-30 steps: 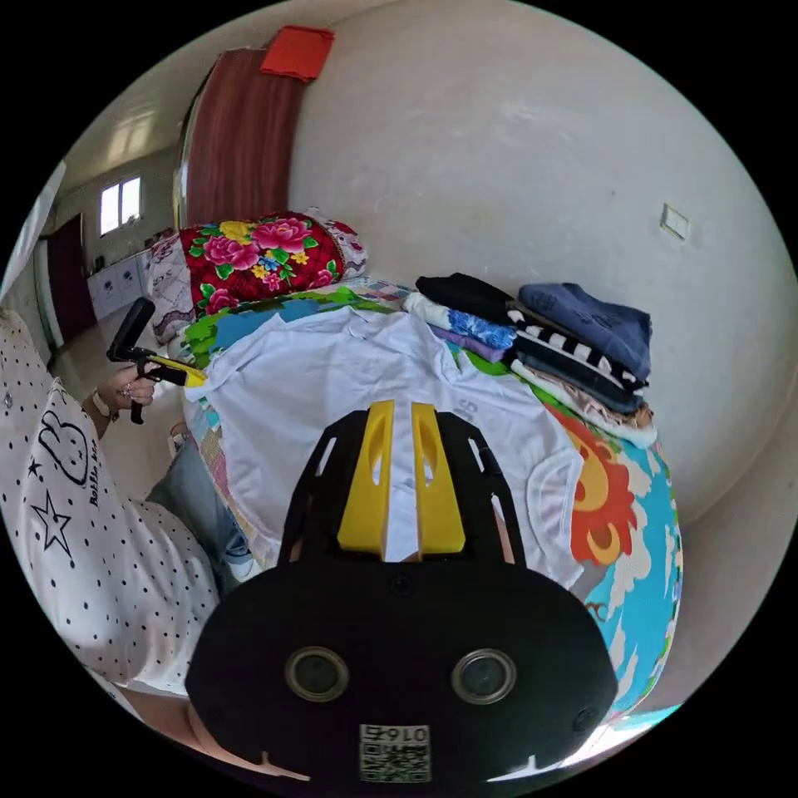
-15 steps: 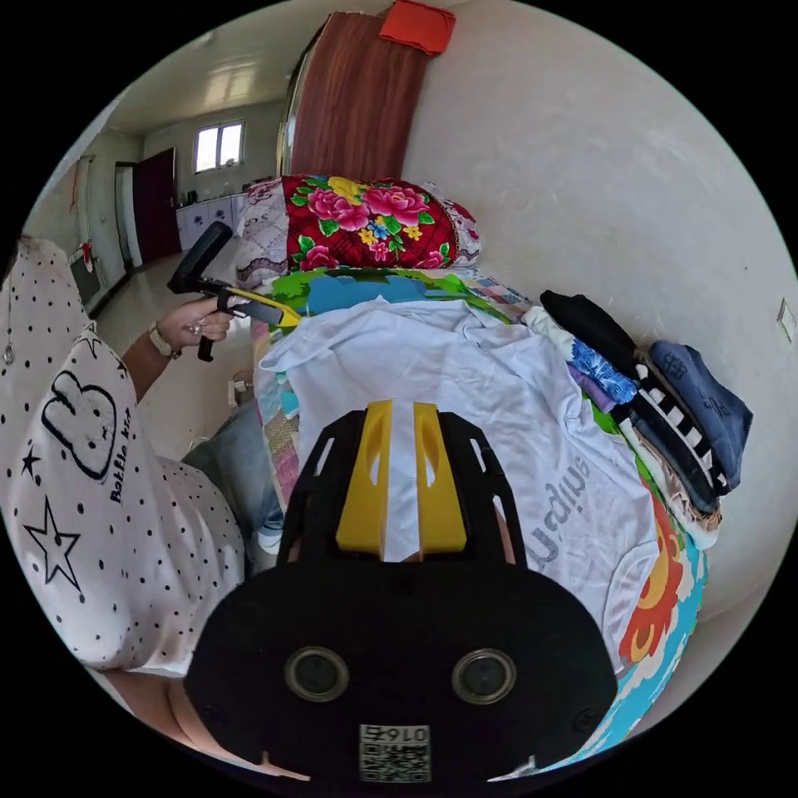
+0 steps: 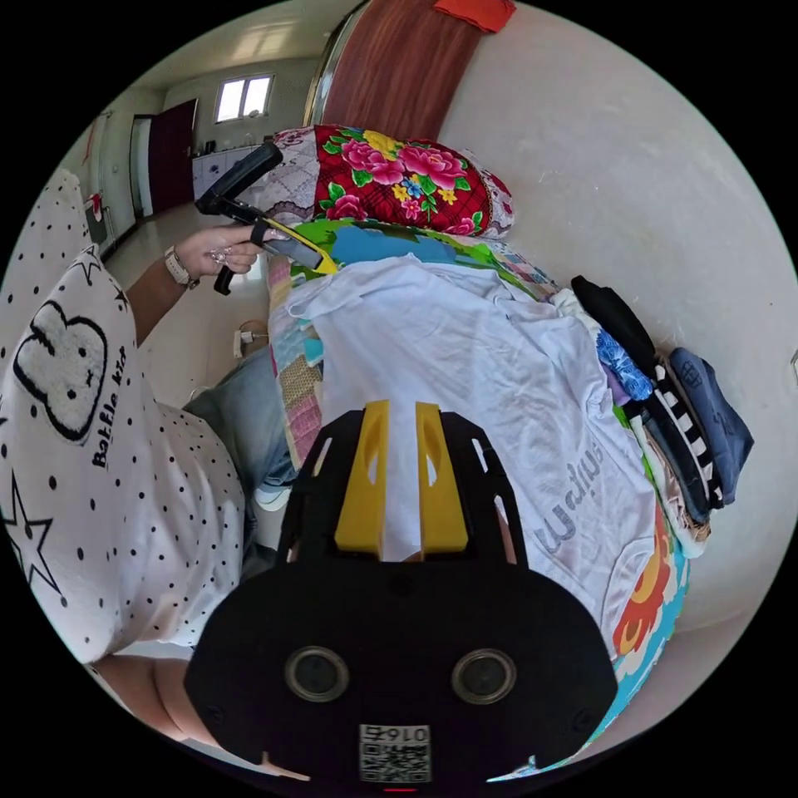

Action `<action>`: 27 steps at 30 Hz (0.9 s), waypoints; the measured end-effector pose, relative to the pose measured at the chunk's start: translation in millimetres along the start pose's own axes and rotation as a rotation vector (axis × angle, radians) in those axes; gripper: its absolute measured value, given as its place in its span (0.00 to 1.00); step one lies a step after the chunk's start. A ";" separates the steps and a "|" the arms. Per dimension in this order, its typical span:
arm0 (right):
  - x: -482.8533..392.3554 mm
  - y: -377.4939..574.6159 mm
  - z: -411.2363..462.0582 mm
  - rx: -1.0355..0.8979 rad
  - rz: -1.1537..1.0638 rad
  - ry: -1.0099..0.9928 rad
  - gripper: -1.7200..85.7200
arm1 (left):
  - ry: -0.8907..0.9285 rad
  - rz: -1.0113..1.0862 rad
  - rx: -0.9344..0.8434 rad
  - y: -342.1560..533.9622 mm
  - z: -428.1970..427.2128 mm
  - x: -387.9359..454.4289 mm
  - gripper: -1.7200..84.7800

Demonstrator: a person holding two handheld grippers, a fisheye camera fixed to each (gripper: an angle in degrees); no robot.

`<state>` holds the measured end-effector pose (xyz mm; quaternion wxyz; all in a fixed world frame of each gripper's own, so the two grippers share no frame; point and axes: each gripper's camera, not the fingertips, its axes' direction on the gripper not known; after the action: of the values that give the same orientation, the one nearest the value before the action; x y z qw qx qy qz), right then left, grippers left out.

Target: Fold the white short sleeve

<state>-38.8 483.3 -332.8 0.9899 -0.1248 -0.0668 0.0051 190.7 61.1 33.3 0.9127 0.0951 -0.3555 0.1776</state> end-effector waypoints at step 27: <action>89.9 -257.7 21.3 0.249 -0.253 0.135 0.13 | 0.040 -0.298 0.079 52.1 -54.1 -122.4 0.01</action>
<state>45.8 241.3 -236.7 0.9927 0.0080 -0.0142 -0.1196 119.8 93.8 -87.2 0.9315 0.1791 -0.3118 0.0557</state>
